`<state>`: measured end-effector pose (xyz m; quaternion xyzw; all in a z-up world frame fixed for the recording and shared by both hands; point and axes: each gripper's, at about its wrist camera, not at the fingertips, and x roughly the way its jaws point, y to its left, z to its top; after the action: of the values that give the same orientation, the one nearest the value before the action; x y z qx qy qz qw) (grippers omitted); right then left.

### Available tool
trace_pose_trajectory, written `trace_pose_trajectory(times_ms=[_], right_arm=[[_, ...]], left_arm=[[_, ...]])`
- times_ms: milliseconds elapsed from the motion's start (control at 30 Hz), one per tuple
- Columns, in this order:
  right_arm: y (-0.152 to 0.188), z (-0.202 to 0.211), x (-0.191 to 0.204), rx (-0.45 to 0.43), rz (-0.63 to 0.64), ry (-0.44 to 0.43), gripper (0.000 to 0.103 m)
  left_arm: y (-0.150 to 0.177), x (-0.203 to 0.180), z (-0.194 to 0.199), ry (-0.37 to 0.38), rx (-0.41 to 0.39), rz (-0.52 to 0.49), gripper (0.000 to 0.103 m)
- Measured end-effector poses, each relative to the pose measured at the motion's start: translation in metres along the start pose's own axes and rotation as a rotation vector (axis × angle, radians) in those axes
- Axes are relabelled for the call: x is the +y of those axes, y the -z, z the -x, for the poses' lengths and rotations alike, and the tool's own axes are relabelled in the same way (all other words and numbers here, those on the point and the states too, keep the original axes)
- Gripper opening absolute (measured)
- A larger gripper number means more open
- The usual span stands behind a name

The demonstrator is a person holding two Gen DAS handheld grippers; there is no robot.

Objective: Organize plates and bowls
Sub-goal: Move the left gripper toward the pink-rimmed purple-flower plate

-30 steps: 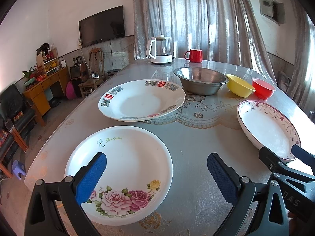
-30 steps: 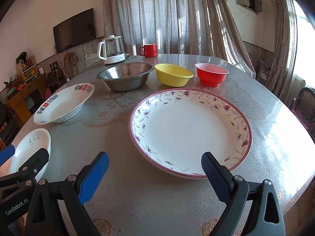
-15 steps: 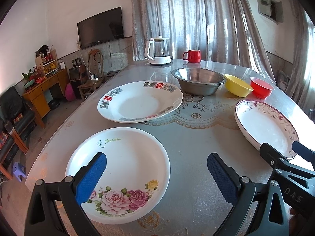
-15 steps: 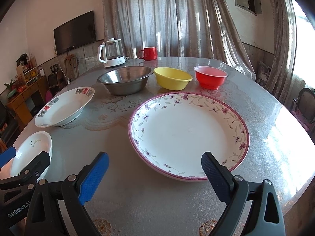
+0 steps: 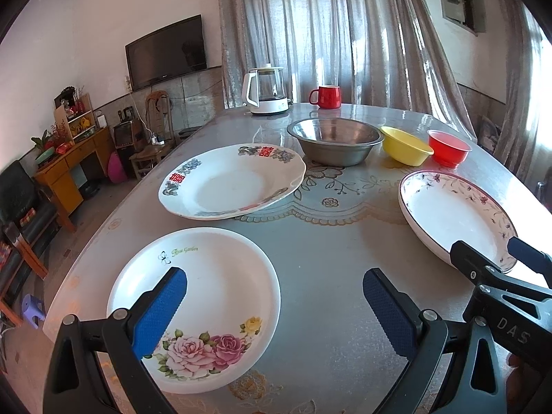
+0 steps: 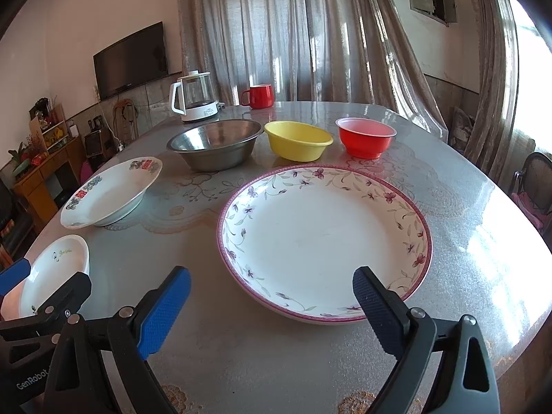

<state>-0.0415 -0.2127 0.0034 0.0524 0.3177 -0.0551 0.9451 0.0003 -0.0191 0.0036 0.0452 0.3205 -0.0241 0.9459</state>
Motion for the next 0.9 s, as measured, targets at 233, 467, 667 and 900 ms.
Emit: trace_pose_trajectory(times_ms=[233,467,667,900], right_arm=[[-0.002,-0.001,-0.006,-0.001,-0.005,0.000,0.097],[-0.004,-0.003,-0.018,0.001,-0.029,0.003,0.097],[-0.009,-0.005,-0.035,0.000,-0.063,0.001,0.097],[-0.027,-0.007,-0.068,-0.019,-0.111,-0.032,0.097]], left_arm=[[-0.001,-0.005,-0.001,0.014,0.005,-0.013,0.103],[-0.005,-0.013,-0.004,0.023,0.007,-0.038,0.103],[-0.010,-0.024,-0.007,0.049,0.010,-0.081,0.103],[-0.022,-0.039,-0.014,0.173,0.049,-0.103,0.103]])
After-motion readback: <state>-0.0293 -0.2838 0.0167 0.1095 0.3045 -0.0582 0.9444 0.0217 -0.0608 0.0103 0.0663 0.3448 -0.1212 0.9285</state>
